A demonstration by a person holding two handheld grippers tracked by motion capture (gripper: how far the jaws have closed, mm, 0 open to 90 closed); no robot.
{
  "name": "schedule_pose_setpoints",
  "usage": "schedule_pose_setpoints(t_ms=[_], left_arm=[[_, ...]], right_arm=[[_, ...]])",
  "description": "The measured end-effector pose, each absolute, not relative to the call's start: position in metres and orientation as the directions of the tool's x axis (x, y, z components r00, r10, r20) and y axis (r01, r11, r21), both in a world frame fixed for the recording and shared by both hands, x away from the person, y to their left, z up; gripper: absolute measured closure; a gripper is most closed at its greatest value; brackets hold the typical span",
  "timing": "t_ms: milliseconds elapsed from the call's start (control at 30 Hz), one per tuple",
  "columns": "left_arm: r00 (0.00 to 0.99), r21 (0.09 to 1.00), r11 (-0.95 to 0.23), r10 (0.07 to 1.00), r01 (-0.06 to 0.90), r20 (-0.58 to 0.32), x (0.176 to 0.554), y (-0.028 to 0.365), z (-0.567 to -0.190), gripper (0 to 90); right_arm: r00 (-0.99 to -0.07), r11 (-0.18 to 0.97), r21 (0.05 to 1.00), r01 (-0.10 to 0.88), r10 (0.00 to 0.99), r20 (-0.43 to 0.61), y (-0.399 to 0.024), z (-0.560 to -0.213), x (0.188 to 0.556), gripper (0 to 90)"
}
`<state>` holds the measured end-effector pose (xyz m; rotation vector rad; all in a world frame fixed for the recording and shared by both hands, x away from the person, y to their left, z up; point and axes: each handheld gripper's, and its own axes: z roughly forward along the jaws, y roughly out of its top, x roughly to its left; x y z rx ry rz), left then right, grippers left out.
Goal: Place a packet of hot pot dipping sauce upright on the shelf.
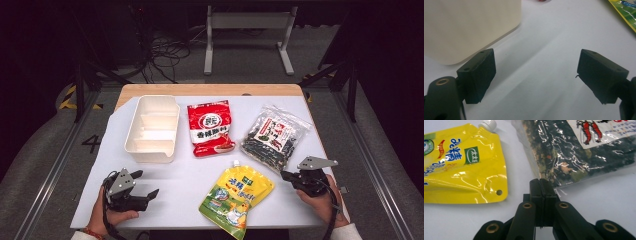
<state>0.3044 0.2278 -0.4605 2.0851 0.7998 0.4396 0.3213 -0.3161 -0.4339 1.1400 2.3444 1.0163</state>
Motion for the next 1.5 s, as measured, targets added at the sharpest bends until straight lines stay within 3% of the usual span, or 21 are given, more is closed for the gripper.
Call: schedule_pose_setpoints(t_ms=[400,967,1133,1200,1300,1367,1467,1500], left_arm=[[0.735,0.807,-0.449,0.677,0.384,0.027,0.305,0.228,-0.461,16.1],[0.736,0.808,-0.449,0.676,0.381,0.029,0.305,0.229,-0.461,16.3],[0.745,0.802,-0.463,0.666,0.378,0.033,0.306,0.226,-0.461,16.3],[0.747,0.800,-0.465,0.664,0.379,0.032,0.306,0.225,-0.461,16.2],[0.747,0.802,-0.461,0.664,0.380,0.028,0.306,0.225,-0.461,16.2],[0.744,0.802,-0.459,0.668,0.383,0.027,0.307,0.226,-0.462,16.3],[0.743,0.801,-0.459,0.669,0.384,0.027,0.307,0.226,-0.462,16.3],[0.745,0.802,-0.459,0.666,0.382,0.026,0.307,0.226,-0.462,16.3]], right_arm=[[-0.577,0.448,0.710,0.544,0.813,-0.071,-0.326,-0.428,0.320,90.0],[-0.566,0.412,0.738,0.534,0.823,-0.050,-0.328,-0.413,0.316,83.2],[-0.530,0.330,0.796,0.507,0.848,-0.014,-0.330,-0.400,0.328,74.5],[-0.507,0.295,0.811,0.505,0.862,0.002,-0.332,-0.398,0.337,62.9],[-0.460,0.243,0.811,0.532,0.887,0.036,-0.335,-0.401,0.354,57.2],[-0.406,0.199,0.795,0.574,0.912,0.064,-0.340,-0.411,0.377,45.8],[-0.389,0.167,0.782,0.601,0.915,0.104,-0.345,-0.419,0.390,38.3],[-0.336,0.123,0.767,0.630,0.933,0.127,-0.350,-0.429,0.404,31.1]])
